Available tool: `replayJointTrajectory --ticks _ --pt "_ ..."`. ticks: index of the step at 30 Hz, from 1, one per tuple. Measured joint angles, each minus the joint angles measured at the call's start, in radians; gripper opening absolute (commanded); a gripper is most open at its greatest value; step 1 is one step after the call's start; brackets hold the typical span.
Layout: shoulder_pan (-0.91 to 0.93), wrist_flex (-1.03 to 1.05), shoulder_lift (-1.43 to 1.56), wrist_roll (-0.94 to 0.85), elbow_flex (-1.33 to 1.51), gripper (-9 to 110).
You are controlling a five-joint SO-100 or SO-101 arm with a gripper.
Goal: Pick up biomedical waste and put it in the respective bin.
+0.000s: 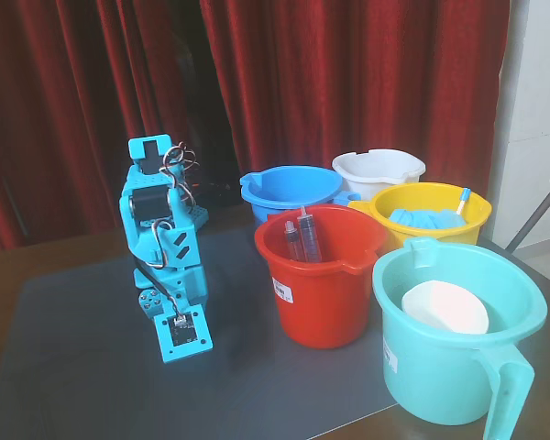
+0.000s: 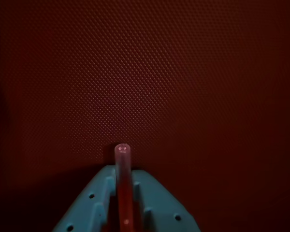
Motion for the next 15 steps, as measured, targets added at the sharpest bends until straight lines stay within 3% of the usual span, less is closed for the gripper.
replayJointTrajectory --ticks 15 --pt "0.002 0.138 0.272 -0.038 -0.112 0"
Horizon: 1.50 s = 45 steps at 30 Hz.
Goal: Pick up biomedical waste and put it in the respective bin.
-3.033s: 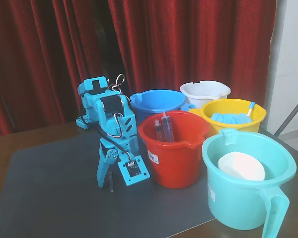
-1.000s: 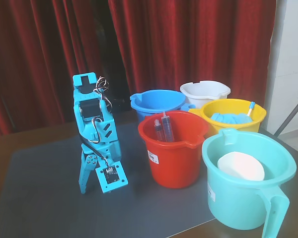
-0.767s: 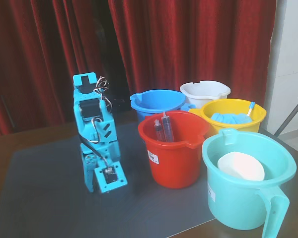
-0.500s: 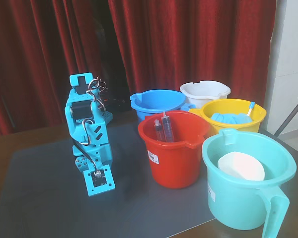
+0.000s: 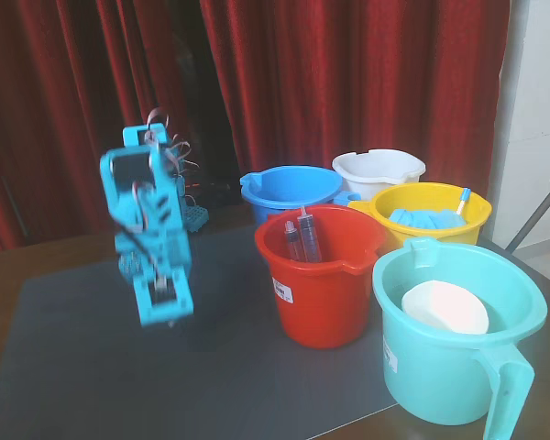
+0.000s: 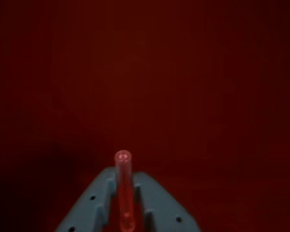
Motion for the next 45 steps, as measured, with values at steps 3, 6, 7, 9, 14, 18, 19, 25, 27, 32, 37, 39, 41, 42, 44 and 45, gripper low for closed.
replayJointTrajectory --ticks 3,6,7,9,14,18,19,25,27,32,37,39,41,42,44,45 --pt "-0.005 0.0 0.089 0.008 -0.002 0" --pt "-0.003 0.0 0.149 0.008 -0.002 0" --pt "-0.008 0.0 0.189 0.015 -0.002 0" --pt "-0.054 0.0 0.273 0.077 -0.002 0" --pt "-0.245 0.0 0.42 0.278 -0.002 0" --pt "-0.423 0.0 0.46 0.344 -0.006 0" --pt "-0.466 0.0 0.46 0.382 -0.006 0" --pt "-0.687 -0.017 0.466 0.62 -0.008 0" --pt "-0.73 -0.074 0.466 0.675 -0.008 0" --pt "-0.787 -0.21 0.466 0.758 -0.008 0" --pt "-0.876 -0.29 0.466 0.822 -0.008 0" --pt "-0.887 -0.29 0.466 0.827 -0.008 0" --pt "-0.902 -0.29 0.466 0.827 -0.008 0" --pt "-0.908 -0.29 0.466 0.827 -0.008 0" --pt "-0.927 -0.29 0.466 0.827 -0.008 0" --pt "-0.94 -0.29 0.466 0.827 -0.008 0"
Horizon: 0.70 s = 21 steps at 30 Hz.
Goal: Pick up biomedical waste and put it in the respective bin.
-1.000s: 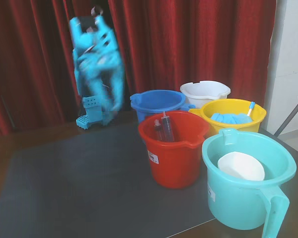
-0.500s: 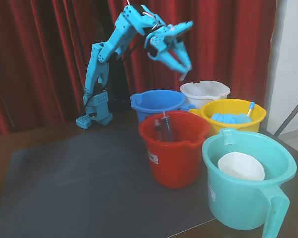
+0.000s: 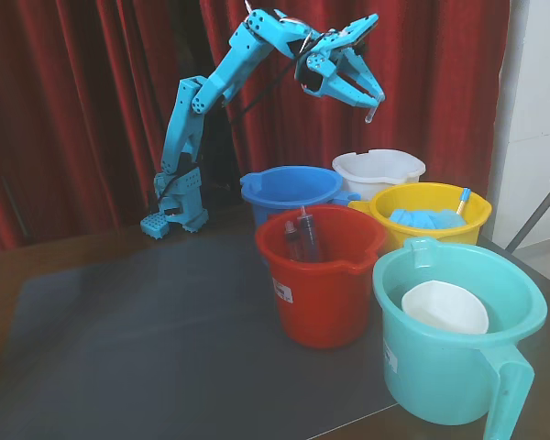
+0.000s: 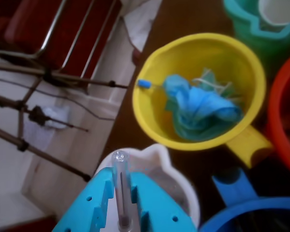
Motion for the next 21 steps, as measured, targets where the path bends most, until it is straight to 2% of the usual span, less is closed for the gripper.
replayJointTrajectory --ticks 7,16,21 --pt "-0.137 0.003 -0.002 0.0 0.048 0" --pt "-0.166 -0.005 -0.002 0.0 0.138 0" --pt "-0.169 -0.098 -0.002 -0.003 0.225 0"
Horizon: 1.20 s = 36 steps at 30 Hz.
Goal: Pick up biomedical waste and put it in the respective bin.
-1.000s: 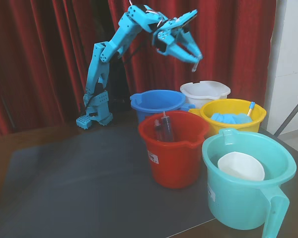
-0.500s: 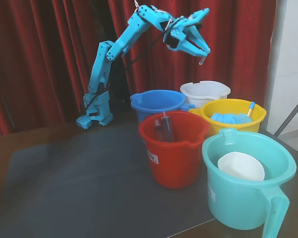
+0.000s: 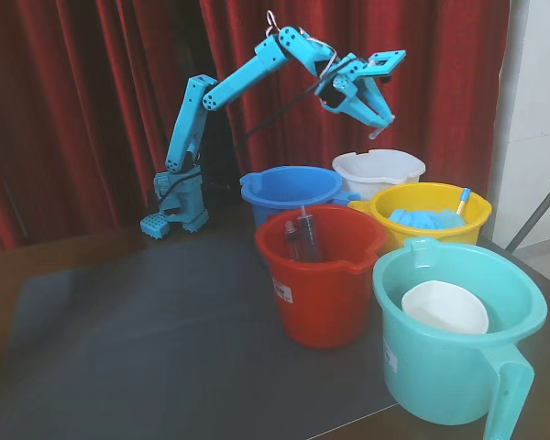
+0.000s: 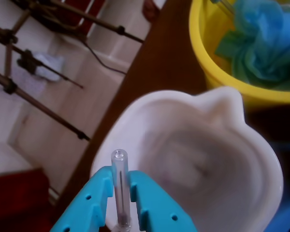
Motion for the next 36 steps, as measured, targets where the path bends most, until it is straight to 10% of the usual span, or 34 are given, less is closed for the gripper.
replayJointTrajectory --ticks 36 --pt "0.095 0.103 0.0 -0.121 0.044 14"
